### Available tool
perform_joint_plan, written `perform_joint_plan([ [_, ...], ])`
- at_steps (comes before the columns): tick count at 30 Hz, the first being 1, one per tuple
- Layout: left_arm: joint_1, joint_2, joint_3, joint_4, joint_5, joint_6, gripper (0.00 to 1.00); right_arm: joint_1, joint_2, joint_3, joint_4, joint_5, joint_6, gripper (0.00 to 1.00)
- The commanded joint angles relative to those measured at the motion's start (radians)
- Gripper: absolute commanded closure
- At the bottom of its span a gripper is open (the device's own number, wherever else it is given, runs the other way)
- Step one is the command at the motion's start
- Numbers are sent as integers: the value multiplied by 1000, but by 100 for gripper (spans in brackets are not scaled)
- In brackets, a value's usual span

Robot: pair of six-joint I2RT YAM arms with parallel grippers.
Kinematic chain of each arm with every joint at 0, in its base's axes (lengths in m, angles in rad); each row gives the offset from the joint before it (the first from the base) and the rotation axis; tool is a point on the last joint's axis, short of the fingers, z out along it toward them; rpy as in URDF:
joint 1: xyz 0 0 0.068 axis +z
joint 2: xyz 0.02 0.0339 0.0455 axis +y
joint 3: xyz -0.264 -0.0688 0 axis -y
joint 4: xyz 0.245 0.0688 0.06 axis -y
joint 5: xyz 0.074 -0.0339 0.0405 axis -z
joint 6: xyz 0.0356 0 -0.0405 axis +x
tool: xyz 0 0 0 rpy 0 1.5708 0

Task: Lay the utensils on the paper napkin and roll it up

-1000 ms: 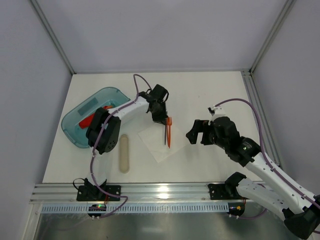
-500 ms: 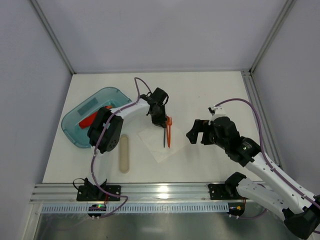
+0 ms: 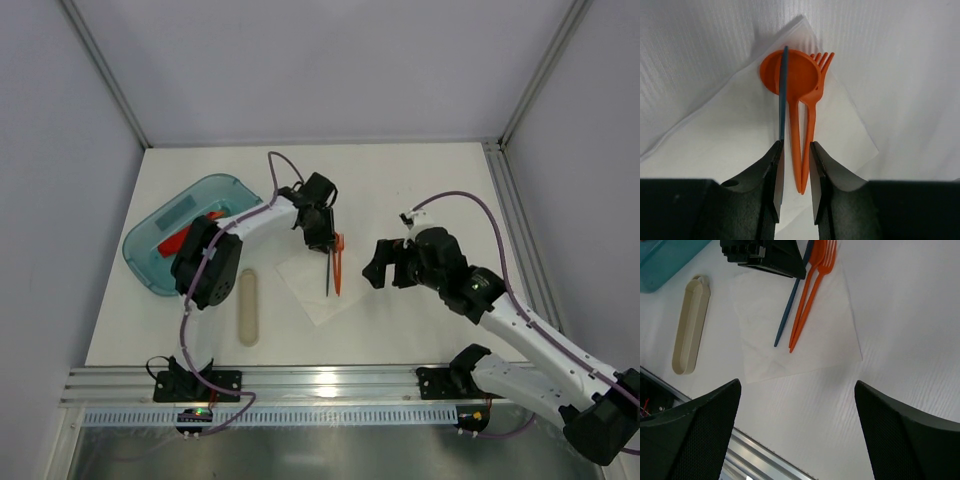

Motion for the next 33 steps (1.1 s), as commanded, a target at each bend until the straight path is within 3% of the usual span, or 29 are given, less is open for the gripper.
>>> perform_joint_plan([
  [1,10,-143,36,-9,5,39,69,5,73,-20,170,-81,-135,7],
  [8,160,-398,-230,47,59,50,69,128,251,2,279,118,-327,12],
  [12,255,-530,-384,64,122,72,68,267,366,53,310,197,-392,12],
  [25,335,-696,-511,44,185,111,66,508,650,108,390,361,-451,22],
  [33,372,-699,-561,91,243,85,65,652,708,84,388,500,-510,26],
])
